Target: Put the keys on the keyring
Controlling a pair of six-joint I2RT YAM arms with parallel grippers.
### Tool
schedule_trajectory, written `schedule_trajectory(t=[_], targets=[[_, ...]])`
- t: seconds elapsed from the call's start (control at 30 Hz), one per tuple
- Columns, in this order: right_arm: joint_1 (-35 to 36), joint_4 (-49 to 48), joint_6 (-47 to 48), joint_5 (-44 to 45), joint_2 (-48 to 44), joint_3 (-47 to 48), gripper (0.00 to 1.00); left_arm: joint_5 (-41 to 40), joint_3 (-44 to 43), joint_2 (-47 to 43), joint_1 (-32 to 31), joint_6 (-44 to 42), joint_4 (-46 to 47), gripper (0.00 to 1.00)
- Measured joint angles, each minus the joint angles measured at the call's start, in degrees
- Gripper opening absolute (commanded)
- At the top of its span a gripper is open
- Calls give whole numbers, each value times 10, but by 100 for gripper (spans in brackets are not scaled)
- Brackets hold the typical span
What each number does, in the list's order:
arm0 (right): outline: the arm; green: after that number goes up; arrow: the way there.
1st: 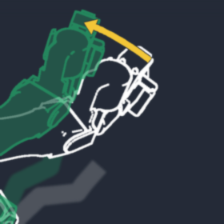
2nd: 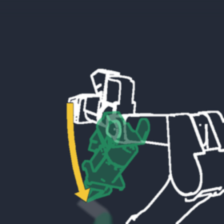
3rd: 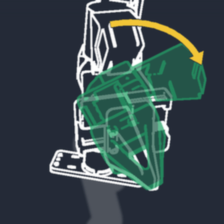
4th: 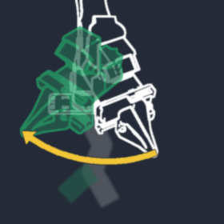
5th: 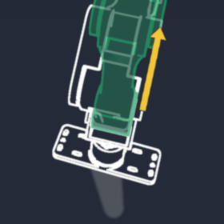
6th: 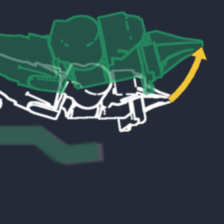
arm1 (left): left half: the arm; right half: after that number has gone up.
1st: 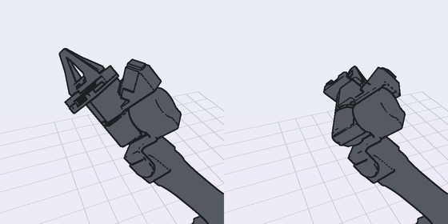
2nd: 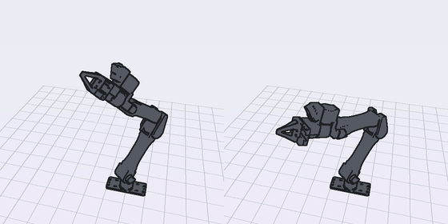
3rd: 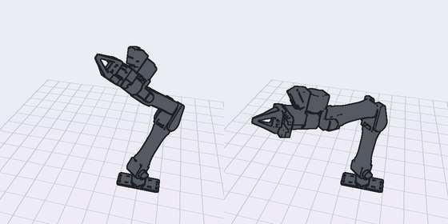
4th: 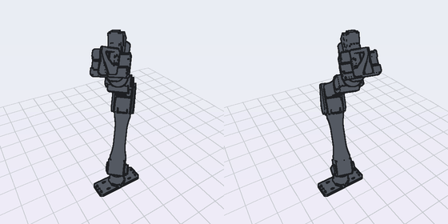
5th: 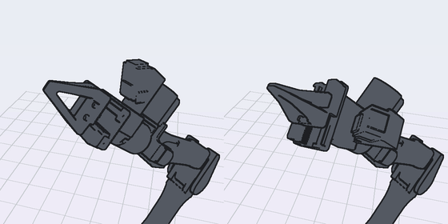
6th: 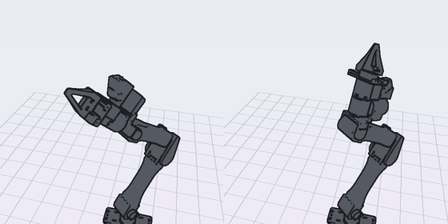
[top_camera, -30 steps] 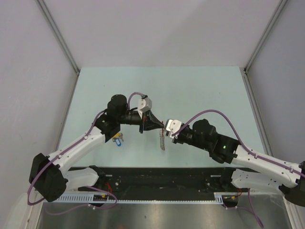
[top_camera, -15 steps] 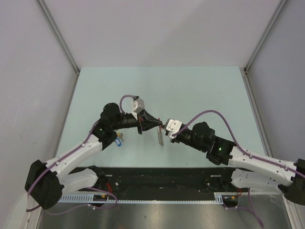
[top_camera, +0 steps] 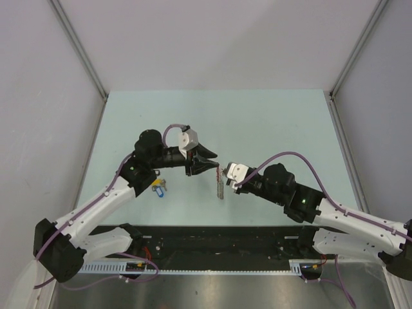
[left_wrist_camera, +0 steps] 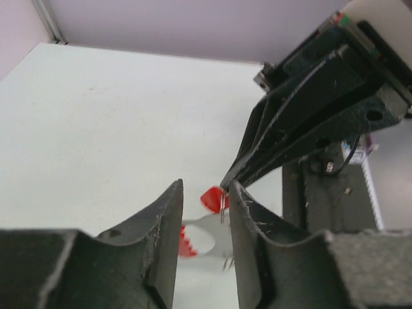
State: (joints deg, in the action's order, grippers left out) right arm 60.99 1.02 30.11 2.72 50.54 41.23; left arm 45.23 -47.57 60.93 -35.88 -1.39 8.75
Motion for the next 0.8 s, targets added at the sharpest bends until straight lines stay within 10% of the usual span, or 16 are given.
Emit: schedule_trajectory(t=[0.8], targets=[[-1, 100, 30, -17, 8, 42, 0, 78, -131, 101, -7, -198, -296, 40]])
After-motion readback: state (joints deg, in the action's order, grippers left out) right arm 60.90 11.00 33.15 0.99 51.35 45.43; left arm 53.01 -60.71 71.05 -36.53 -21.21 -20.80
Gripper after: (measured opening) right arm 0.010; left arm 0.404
